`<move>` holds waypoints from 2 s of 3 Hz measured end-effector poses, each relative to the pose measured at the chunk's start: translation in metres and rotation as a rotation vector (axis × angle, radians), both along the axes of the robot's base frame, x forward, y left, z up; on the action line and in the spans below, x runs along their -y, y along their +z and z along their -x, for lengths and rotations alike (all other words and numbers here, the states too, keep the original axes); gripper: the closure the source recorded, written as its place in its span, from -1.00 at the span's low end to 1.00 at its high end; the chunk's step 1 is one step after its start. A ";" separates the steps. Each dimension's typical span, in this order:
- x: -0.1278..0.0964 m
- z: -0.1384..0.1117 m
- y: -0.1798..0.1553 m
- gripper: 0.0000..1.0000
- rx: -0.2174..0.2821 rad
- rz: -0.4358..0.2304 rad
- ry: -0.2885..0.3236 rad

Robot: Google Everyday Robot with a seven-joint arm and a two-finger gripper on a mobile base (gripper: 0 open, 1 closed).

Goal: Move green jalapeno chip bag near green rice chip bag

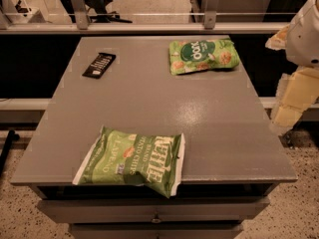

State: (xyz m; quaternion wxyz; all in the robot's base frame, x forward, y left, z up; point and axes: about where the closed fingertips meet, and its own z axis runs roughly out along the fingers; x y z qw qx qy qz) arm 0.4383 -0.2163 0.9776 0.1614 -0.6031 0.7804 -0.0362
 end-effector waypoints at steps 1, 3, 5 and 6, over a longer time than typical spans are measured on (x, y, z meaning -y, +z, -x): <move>0.000 0.000 0.000 -1.00 0.000 0.000 0.000; -0.069 -0.005 -0.038 -1.00 -0.097 -0.228 0.084; -0.149 0.012 -0.062 -1.00 -0.202 -0.514 0.144; -0.177 0.018 -0.082 -1.00 -0.211 -0.584 0.153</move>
Offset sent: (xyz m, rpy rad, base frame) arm 0.0099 0.0625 -0.0467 0.2557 0.1177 0.0913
